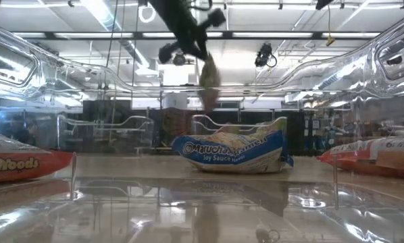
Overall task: Sort Maruchan noodles
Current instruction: Put the green noodle pack into the top right transparent bin
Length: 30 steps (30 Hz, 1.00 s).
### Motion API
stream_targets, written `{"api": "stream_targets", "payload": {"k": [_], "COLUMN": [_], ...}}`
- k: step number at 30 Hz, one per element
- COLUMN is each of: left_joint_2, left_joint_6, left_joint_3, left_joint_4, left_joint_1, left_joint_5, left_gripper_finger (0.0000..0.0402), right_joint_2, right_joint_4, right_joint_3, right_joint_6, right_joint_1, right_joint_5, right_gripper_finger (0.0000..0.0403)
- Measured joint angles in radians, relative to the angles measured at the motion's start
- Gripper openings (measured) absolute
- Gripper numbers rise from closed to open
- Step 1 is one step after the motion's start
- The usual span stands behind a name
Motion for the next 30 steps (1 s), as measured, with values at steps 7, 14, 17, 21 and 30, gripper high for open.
{"api": "stream_targets", "payload": {"k": [7, 14, 17, 21, 30], "left_joint_2": [0.141, 0.174, 0.165, 0.160, 0.162], "left_joint_6": [-0.029, 0.010, 0.087, 0.131, 0.116], "left_joint_3": [0.000, 0.000, 0.000, 0.001, -0.002], "left_joint_4": [0.066, 0.248, 0.278, 0.193, 0.010], "left_joint_1": [0.063, 0.047, 0.051, 0.078, 0.074], "left_joint_5": [-0.010, 0.042, 0.018, -0.012, -0.096], "left_gripper_finger": [0.0001, 0.0003, 0.0003, 0.0003, 0.0003], "right_joint_2": [-0.071, -0.105, -0.112, -0.116, -0.117], "right_joint_4": [0.115, 0.155, 0.163, 0.170, 0.176], "right_joint_3": [-0.176, -0.251, -0.272, -0.288, -0.288], "right_joint_6": [0.046, 0.096, 0.113, 0.130, 0.150], "right_joint_1": [0.000, 0.000, 0.000, 0.000, 0.000], "right_joint_5": [-0.064, -0.090, -0.094, -0.106, -0.118], "right_gripper_finger": [0.0186, 0.0185, 0.0185, 0.0185, 0.0185]}}
